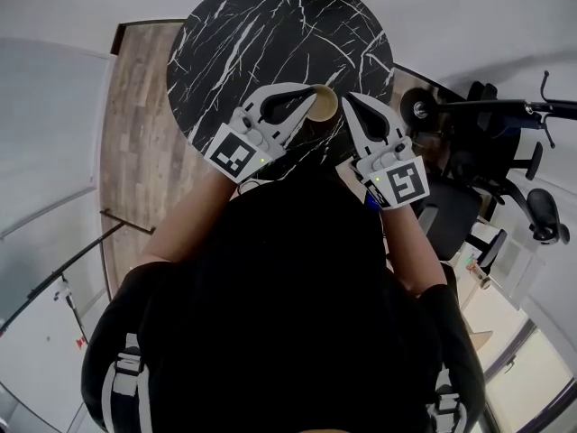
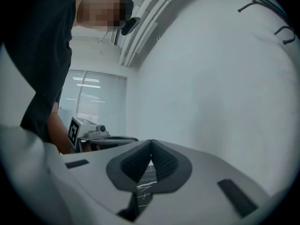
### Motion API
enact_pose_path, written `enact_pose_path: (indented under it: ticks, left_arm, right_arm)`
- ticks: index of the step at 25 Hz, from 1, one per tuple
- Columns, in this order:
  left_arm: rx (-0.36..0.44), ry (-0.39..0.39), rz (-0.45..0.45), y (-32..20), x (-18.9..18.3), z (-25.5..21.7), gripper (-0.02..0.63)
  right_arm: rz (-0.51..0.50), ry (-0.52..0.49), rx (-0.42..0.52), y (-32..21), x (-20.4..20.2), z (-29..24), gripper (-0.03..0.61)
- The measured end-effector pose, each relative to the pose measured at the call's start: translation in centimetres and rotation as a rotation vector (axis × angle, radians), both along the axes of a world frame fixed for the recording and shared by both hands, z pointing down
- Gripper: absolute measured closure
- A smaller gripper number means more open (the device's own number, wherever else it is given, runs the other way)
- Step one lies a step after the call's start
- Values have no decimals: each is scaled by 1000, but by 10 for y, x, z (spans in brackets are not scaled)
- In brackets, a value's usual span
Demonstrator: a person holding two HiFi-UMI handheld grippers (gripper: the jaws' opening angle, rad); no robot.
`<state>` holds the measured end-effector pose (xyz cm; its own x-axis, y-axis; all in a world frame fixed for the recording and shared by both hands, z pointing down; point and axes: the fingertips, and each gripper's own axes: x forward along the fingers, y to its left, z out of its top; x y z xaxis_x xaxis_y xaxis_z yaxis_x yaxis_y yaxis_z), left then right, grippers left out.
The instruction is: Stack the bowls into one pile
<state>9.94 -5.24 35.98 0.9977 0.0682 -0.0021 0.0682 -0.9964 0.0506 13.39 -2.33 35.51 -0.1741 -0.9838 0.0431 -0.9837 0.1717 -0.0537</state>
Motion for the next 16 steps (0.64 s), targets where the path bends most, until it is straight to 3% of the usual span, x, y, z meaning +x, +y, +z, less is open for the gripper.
enact_pose_path:
  ticks: [16]
  left_arm:
    - [-3,0,7,3,2,0,611]
  right_arm:
    - [-10,-14,-9,-3,0,2,576]
